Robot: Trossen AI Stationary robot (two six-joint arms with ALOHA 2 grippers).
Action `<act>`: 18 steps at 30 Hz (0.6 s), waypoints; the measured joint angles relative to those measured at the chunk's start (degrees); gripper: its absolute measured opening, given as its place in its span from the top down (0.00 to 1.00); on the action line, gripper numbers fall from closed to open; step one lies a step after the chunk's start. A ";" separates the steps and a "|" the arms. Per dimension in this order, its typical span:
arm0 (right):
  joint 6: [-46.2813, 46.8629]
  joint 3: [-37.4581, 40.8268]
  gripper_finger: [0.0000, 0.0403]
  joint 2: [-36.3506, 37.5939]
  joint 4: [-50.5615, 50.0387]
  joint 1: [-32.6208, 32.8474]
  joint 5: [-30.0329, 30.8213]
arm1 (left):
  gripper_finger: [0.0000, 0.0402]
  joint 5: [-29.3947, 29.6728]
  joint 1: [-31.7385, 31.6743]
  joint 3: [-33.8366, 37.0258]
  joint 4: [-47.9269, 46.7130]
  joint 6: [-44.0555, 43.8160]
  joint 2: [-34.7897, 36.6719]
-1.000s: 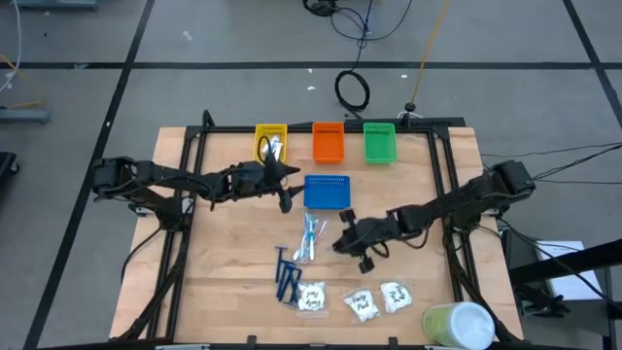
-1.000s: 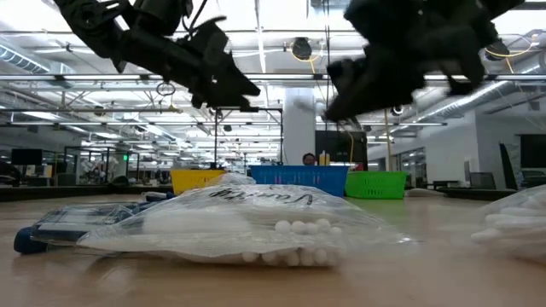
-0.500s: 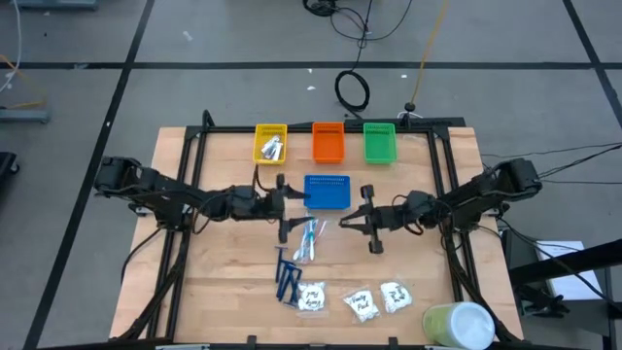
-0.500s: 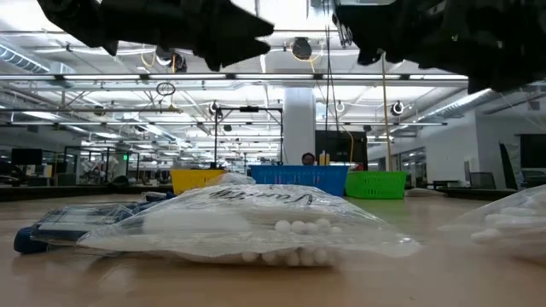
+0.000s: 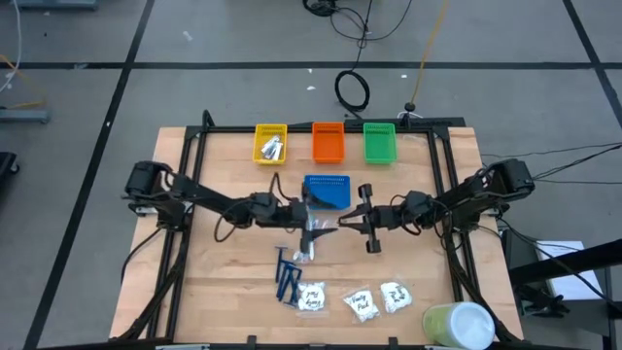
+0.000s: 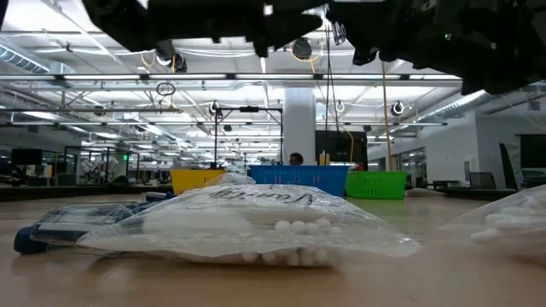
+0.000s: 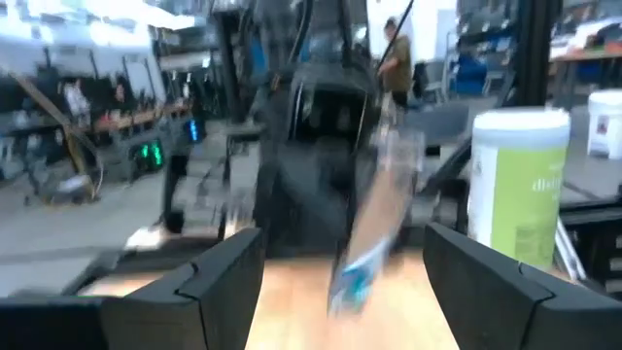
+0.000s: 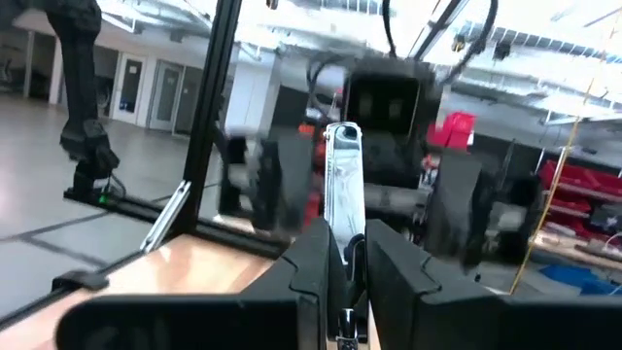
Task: Pick & Place Travel size toiletries
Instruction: Put the silver nail cutter into the yellow basket
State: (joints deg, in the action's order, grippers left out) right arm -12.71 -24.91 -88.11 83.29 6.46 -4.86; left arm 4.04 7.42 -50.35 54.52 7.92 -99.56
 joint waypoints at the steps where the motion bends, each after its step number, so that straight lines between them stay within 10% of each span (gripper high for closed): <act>1: -0.02 0.04 0.92 -0.04 -0.21 0.00 -0.06 | 0.33 -0.12 0.00 -0.56 -0.12 0.52 -0.39; 18: -0.87 0.11 0.92 0.00 -1.64 0.00 -0.13 | 0.41 -1.63 0.50 -3.10 -0.52 5.36 -1.96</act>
State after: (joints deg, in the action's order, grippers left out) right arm -13.58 -24.80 -88.12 81.64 6.46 -4.99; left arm 2.42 7.92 -53.45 54.00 13.28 -101.51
